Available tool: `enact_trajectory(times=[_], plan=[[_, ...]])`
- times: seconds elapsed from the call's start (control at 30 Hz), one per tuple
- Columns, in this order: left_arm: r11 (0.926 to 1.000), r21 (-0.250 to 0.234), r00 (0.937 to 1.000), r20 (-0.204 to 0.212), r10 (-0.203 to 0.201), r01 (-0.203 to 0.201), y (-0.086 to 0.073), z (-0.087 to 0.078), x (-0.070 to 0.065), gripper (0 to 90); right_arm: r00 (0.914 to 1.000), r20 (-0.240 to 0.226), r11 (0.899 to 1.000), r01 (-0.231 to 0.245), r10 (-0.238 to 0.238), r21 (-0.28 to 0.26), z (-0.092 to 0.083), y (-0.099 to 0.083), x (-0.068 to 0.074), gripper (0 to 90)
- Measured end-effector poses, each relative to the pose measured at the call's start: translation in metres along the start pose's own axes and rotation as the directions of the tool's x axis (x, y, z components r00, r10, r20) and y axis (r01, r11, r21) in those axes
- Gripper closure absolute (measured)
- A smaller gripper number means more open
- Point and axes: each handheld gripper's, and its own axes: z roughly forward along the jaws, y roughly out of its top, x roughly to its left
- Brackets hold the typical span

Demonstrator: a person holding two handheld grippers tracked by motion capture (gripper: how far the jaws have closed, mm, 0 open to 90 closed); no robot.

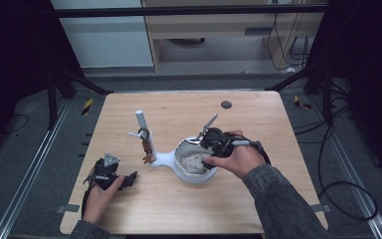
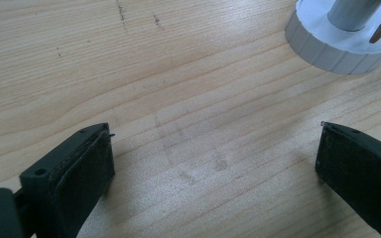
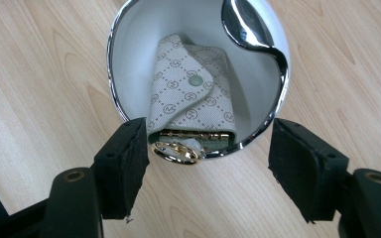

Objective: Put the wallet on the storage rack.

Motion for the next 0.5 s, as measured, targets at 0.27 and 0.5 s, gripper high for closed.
enact_trajectory(times=[0.27,0.5], plan=[[1.0000,0.002,1.0000,-0.002,0.000,0.000,0.000,0.000,0.000,0.9,0.9991,0.003,0.999,-0.042,0.043,-0.034,-0.008,-0.013,-0.006,27.3],[1.0000,0.003,1.0000,-0.002,0.000,0.000,0.000,0.000,0.000,0.8,0.9961,0.025,0.992,-0.081,0.084,-0.092,-0.017,-0.023,-0.015,16.5]])
